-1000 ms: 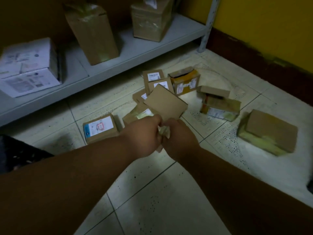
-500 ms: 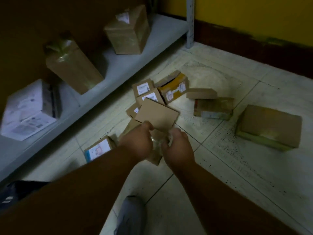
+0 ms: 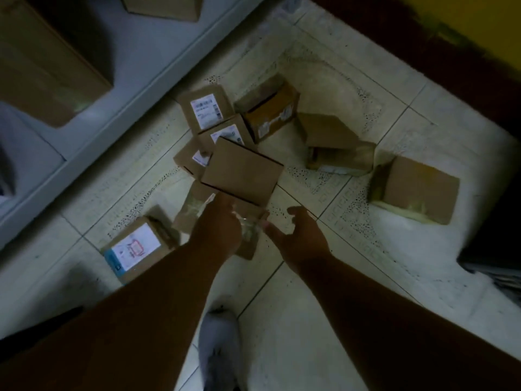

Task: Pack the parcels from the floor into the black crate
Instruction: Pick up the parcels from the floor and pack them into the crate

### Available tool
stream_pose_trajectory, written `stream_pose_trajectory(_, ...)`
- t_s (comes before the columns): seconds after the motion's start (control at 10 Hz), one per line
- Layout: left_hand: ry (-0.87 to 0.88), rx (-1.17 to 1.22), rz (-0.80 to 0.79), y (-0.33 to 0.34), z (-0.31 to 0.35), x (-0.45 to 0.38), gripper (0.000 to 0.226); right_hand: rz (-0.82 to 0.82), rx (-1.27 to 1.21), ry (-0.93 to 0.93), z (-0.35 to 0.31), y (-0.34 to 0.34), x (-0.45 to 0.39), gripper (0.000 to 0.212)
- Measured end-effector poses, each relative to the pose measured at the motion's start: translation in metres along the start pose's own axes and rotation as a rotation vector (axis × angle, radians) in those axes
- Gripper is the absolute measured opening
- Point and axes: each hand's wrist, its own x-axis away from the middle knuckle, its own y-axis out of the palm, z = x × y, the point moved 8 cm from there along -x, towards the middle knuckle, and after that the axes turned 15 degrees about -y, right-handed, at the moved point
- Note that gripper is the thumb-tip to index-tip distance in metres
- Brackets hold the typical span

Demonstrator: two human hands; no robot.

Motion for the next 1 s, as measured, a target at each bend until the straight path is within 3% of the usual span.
stream_pose_trajectory(0.2, -0.069, 0.109, -0.046, -0.046, 0.022, 0.026, 0.036, -0.093, 0.098, -0.017, -0.064, -0.017, 0.019, 0.073)
stream_pose_trajectory(0.3, -0.078, 0.097, -0.055, -0.045, 0.032, 0.001, 0.033, -0.058, 0.038, -0.014, -0.074, -0.016, -0.022, 0.064)
stream_pose_trajectory(0.4, -0.113, 0.055, -0.068, -0.035, 0.033, -0.052, 0.029, -0.061, 0.007, 0.007, -0.068, -0.003, -0.076, 0.048)
stream_pose_trajectory(0.6, -0.213, 0.035, 0.038, -0.024, 0.015, -0.173, 0.055, -0.183, 0.017, 0.142, -0.009, 0.04, -0.161, 0.054)
stream_pose_trajectory(0.8, -0.233, -0.197, -0.025, 0.004, 0.012, -0.224, 0.071, -0.27, -0.114, 0.162, 0.0, 0.086, -0.172, 0.053)
stream_pose_trajectory(1.0, -0.11, -0.177, -0.138, 0.028, 0.032, -0.181, 0.03, -0.126, -0.223, 0.243, -0.005, 0.059, -0.163, 0.049)
